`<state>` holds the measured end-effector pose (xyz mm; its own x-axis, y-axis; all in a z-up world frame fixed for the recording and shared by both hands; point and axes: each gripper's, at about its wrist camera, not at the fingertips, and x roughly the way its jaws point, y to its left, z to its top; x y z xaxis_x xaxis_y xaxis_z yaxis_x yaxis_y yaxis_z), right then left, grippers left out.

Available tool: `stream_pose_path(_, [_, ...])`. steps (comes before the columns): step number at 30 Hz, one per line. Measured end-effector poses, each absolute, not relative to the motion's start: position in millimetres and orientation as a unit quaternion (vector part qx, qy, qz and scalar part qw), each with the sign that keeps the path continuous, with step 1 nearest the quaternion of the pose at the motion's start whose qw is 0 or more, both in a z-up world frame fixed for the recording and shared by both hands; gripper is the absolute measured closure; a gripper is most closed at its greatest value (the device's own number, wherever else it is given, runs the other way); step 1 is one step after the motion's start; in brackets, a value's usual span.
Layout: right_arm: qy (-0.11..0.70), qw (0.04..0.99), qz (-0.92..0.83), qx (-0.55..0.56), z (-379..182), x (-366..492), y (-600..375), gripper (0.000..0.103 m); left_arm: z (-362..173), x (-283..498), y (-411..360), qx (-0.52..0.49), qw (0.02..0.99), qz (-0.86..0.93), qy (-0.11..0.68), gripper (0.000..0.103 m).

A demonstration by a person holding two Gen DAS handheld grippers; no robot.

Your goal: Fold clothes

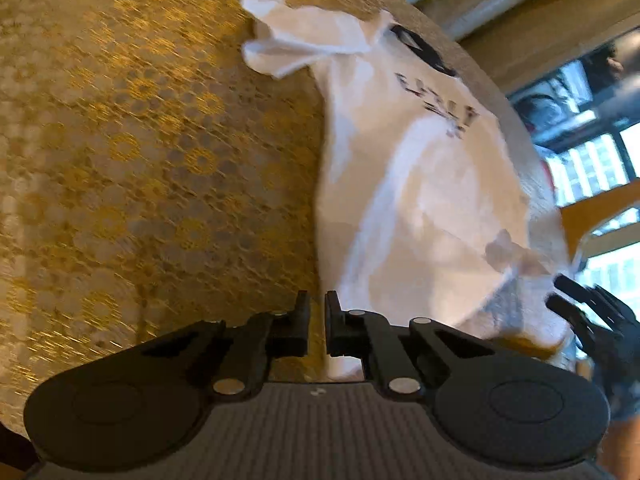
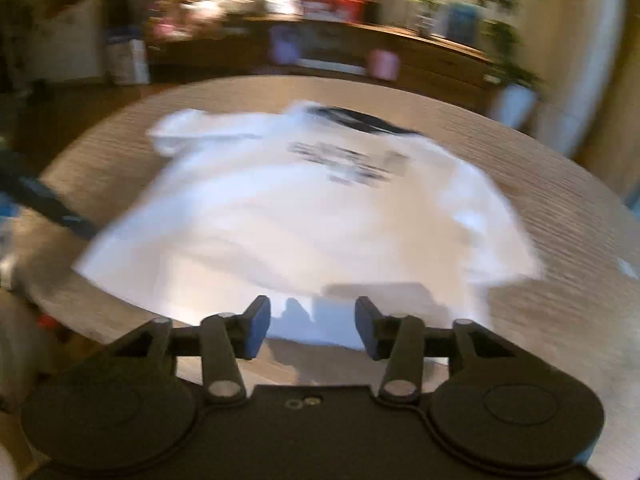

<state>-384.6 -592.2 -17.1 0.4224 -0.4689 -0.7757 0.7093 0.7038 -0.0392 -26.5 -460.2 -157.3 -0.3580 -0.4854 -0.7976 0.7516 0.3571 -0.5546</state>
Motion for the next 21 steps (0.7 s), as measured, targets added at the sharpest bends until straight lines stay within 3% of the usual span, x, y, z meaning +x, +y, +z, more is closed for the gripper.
stream_pose_path(2, [0.413,0.818,-0.376,0.137,-18.0,-404.9,-596.4,0.0,-156.5,-31.4,-461.4,0.113,0.552,-0.558,0.609,0.091])
stream_pose_path(5, [0.434,0.803,-0.393,0.109,-24.4,-421.6,-600.1,0.0,-150.6,-40.3,-464.1,0.125,0.563,-0.561,0.594,0.051])
stream_pose_path(6, [0.442,0.798,-0.396,0.103,-28.4,-422.3,-603.0,0.0,-146.9,-43.3,-465.2,0.126,0.566,-0.566,0.587,0.033])
stream_pose_path(7, [0.451,0.794,-0.395,0.099,-32.5,-424.5,-605.6,0.0,-143.1,-46.3,-466.4,0.126,0.569,-0.571,0.579,0.029])
stream_pose_path(21, [0.518,0.785,-0.339,-0.021,-71.6,-400.2,-618.8,0.0,-150.4,-91.9,-509.7,0.163,0.531,-0.604,0.572,0.029])
